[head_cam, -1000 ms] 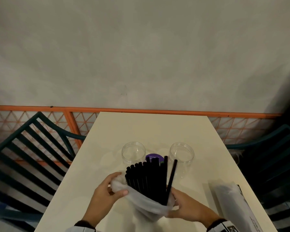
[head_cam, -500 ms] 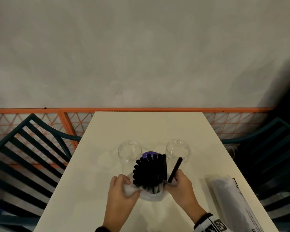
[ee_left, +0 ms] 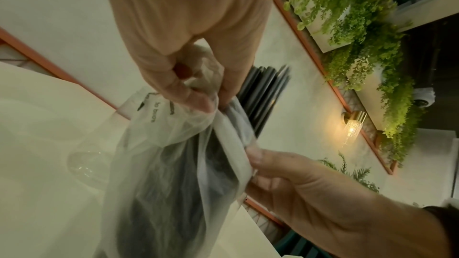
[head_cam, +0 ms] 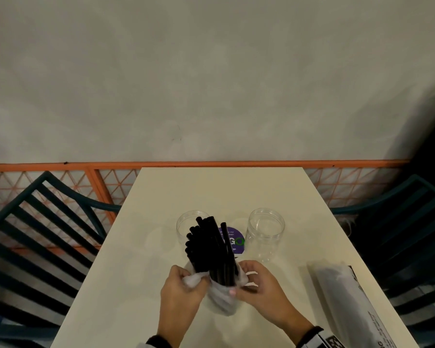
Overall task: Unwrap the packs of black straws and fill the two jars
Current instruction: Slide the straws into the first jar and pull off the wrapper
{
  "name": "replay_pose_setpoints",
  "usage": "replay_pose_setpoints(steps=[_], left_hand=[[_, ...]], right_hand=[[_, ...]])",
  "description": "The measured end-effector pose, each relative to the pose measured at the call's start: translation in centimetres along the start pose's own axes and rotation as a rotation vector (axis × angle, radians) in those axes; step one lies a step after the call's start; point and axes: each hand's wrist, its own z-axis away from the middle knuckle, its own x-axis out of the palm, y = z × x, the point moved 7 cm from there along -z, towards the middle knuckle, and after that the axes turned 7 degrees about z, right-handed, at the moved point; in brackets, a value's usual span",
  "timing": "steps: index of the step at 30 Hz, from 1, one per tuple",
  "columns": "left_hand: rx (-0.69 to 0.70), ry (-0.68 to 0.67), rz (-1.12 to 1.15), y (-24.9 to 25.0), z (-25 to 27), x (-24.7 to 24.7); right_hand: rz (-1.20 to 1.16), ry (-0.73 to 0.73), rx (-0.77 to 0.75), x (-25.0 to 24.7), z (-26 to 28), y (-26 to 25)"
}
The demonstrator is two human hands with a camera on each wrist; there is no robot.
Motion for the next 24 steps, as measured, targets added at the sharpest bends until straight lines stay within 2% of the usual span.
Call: replay_pose_setpoints(steps=[4,7,9,11,14,17,21,24], left_hand=[[0.049,-0.181,0.011,1.7,0.6,0.9],[0.12,-0.298,-0.02,2.7,0.9,1.1],[0.166,-0.317,-0.037,3.0,1.0,1.3],[0.221,-0.266,-0.071,3.0,0.8,1.4],[0.306,-0.22,-0.158,2.8,0.5,1.8],[0.363,-0.246,-0.224,2.0,0.7,2.2],[0.379,-0.321,-0.206,1.0,1.5,3.2],[0.373,-0.399,-0.156,0.8,1.4,3.3]], right_hand=[[0.098,0.248,-0.003,-1.7,-0.5,-0.3],[0.106,0.326,0.041,-2.0,-0.3,0.1],[0.078,0.306,0.062,-1.6,-0.1,0.3],[0.025,0.243,0.07,-0.8,0.0,0.6],[-0.074,0.064,0.076,0.6,0.0,0.6],[-0.107,-0.107,0.044,1.4,0.3,0.0],[0.068,-0.084,-0.004,1.2,0.2,-0.2],[0.081,-0.057,-0.022,1.3,0.2,-0.3]])
